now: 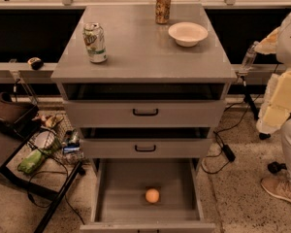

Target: Pick orange from bottom drawer and place on counter

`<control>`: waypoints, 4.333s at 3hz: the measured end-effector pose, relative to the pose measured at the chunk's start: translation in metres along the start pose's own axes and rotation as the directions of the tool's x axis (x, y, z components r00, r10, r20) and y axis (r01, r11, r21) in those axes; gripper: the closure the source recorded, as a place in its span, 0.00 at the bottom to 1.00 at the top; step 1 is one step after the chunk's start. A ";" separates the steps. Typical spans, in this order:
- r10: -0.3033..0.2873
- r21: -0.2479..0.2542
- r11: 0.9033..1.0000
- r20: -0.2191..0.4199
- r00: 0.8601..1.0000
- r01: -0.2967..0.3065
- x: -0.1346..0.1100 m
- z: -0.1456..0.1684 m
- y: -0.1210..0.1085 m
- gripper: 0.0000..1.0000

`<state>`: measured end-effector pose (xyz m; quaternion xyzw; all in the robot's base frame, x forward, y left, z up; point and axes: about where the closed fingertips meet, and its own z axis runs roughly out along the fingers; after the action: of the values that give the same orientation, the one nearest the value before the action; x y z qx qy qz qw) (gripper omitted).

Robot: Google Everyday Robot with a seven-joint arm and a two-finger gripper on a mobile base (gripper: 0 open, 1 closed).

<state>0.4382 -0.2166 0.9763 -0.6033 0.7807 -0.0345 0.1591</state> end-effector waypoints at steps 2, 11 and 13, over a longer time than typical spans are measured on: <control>-0.003 0.025 1.000 0.077 0.997 0.001 -0.010 0.012 0.011 0.00; 0.285 -0.154 0.957 0.357 0.890 -0.245 0.011 0.519 0.027 0.00; 0.154 -0.170 0.981 0.418 0.896 -0.089 0.042 0.539 0.019 0.00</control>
Offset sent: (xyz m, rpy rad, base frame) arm -0.0037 0.0211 -0.0289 0.1182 -0.0741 0.0469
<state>0.5676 -0.1775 0.4527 -0.5561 0.7632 0.1664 0.2839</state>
